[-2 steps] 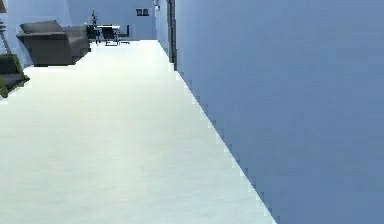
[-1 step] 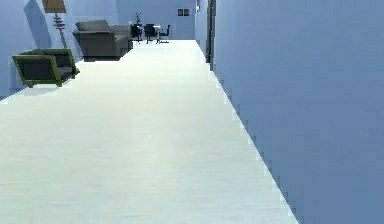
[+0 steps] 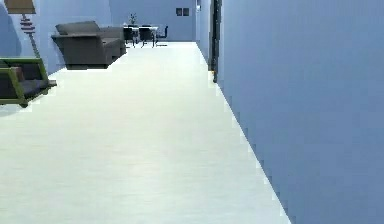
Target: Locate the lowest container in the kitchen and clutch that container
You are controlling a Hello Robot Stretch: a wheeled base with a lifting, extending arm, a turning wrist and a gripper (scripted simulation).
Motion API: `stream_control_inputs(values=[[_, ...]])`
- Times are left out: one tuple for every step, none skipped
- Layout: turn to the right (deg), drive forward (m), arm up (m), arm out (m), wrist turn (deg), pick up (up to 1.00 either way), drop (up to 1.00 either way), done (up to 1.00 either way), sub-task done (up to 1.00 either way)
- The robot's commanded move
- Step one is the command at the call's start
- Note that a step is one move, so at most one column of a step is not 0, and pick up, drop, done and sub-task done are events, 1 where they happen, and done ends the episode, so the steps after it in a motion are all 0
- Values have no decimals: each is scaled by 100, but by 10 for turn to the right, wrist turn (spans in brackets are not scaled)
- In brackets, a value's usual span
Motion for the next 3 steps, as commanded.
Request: stream_control_inputs(values=[[0, 100, 0, 0, 0, 0, 0, 0, 0], [0, 100, 0, 0, 0, 0, 0, 0, 0], [0, 100, 0, 0, 0, 0, 0, 0, 0]])
